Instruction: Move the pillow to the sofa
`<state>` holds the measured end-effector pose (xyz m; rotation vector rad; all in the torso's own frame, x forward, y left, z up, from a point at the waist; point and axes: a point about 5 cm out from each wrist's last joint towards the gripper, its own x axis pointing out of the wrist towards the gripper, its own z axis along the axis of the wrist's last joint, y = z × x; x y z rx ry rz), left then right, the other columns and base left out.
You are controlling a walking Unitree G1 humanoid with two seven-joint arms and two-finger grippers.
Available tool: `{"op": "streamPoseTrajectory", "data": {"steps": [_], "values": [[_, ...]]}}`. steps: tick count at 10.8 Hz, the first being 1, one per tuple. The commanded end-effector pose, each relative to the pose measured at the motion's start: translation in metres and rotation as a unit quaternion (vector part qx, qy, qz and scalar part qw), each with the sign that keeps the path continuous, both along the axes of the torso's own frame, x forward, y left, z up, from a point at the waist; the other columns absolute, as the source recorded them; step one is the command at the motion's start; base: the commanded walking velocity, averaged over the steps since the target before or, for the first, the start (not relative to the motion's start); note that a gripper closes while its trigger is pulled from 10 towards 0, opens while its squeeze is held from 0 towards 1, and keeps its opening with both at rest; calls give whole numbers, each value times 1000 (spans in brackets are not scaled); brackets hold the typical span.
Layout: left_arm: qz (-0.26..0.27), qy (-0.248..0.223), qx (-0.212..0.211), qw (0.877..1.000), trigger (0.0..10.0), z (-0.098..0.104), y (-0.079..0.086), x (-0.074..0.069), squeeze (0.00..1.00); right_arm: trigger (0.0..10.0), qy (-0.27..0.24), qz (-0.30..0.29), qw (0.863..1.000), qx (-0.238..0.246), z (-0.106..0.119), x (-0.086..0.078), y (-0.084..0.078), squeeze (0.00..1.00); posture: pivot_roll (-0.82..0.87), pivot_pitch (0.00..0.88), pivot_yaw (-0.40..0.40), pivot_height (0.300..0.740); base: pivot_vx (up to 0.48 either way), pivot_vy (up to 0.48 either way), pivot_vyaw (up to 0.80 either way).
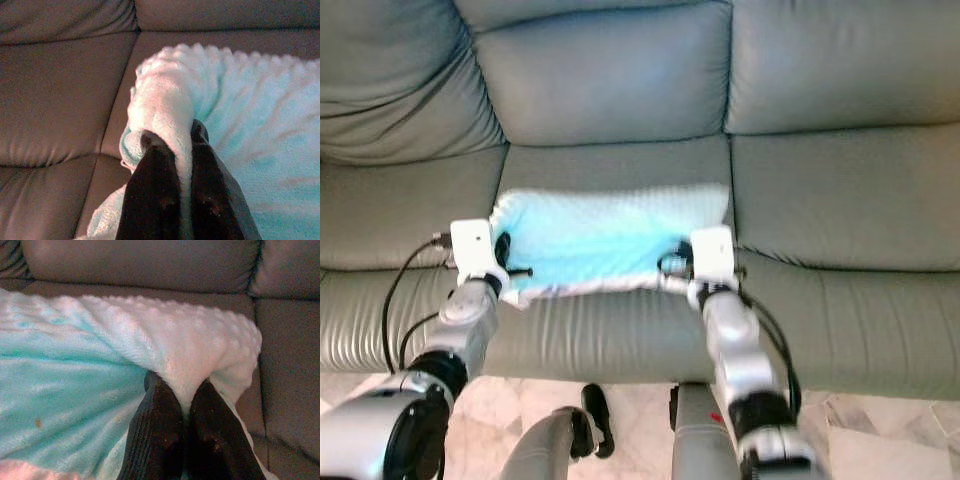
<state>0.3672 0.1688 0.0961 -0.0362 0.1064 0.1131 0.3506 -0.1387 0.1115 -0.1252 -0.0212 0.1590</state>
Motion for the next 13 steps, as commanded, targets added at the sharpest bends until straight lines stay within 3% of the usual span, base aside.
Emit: {"op": "streamPoseTrajectory", "data": {"steps": [1,2,3,7,10,13], "values": [[25,27,2,999,10000,-13,13,-8,0,10000,17,-9,1000,8,-12,-5,-1,0,-243,490,180,740,0,0,0],[29,26,-10,999,10000,-14,13,-9,0,10000,19,-5,1000,17,-15,-5,-3,125,-241,491,179,740,0,0,0],[44,30,-15,998,10000,-18,17,-11,1000,10000,24,1,999,21,-21,-9,-2,1000,-242,490,180,740,0,0,0],[57,40,1,998,10000,-26,19,-17,1000,10000,44,14,999,24,-41,-23,1,1000,-239,484,184,740,0,0,0],[62,46,7,997,10000,-30,20,-21,1000,10000,47,11,999,25,-45,-27,-4,1000,-236,483,183,740,0,0,0],[48,30,-16,998,10000,-30,19,-22,1000,10000,31,6,999,24,-38,-25,-2,1000,-231,483,183,740,0,0,0]]}}
